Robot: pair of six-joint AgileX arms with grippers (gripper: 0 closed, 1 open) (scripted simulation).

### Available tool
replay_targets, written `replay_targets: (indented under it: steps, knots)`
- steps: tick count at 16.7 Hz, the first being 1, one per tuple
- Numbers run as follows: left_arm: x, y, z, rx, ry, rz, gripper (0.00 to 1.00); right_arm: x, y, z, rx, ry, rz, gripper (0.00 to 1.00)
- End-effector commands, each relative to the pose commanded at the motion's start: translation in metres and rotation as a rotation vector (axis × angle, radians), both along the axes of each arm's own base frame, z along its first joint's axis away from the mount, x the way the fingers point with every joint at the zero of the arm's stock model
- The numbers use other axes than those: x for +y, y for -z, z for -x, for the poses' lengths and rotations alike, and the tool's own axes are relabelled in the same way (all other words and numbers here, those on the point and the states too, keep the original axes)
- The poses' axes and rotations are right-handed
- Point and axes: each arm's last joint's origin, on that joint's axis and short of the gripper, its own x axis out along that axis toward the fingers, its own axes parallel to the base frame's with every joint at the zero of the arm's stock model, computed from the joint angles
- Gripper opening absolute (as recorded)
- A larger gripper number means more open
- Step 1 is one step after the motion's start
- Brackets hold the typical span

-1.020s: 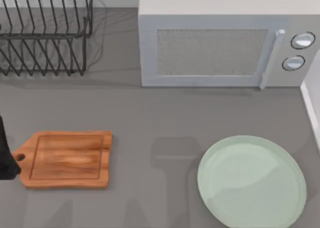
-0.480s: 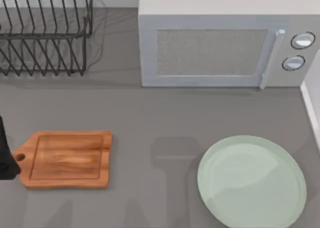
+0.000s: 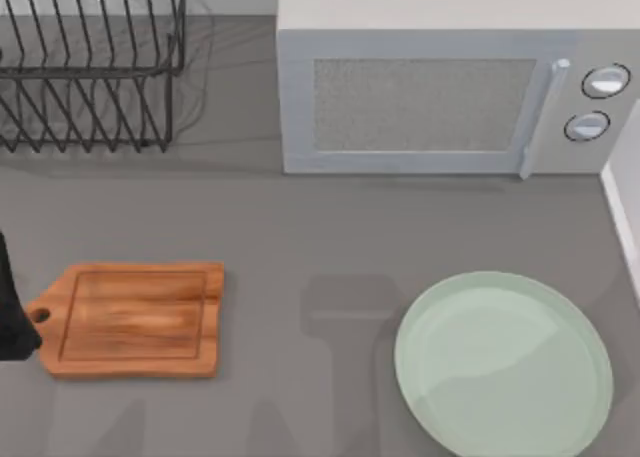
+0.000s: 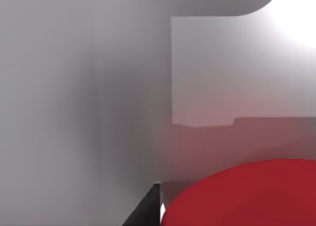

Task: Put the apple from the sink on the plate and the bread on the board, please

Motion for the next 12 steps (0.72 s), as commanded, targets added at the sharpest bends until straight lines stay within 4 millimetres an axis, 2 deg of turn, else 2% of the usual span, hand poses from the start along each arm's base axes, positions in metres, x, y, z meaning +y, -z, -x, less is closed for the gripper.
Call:
replay_targets:
  steps: [3, 4, 7, 12]
  knots:
    - [0.000, 0.000, 0.000, 0.000, 0.000, 0.000, 1.00, 0.000, 0.000, 0.000, 0.000, 0.000, 0.000, 0.00]
    - [0.000, 0.000, 0.000, 0.000, 0.000, 0.000, 1.00, -0.001, -0.028, -0.006, -0.050, 0.009, 0.001, 0.00]
    - [0.000, 0.000, 0.000, 0.000, 0.000, 0.000, 1.00, -0.002, -0.041, -0.009, -0.055, 0.009, 0.003, 0.00]
    - [0.000, 0.000, 0.000, 0.000, 0.000, 0.000, 1.00, -0.002, -0.103, -0.008, -0.036, 0.009, -0.005, 0.00]
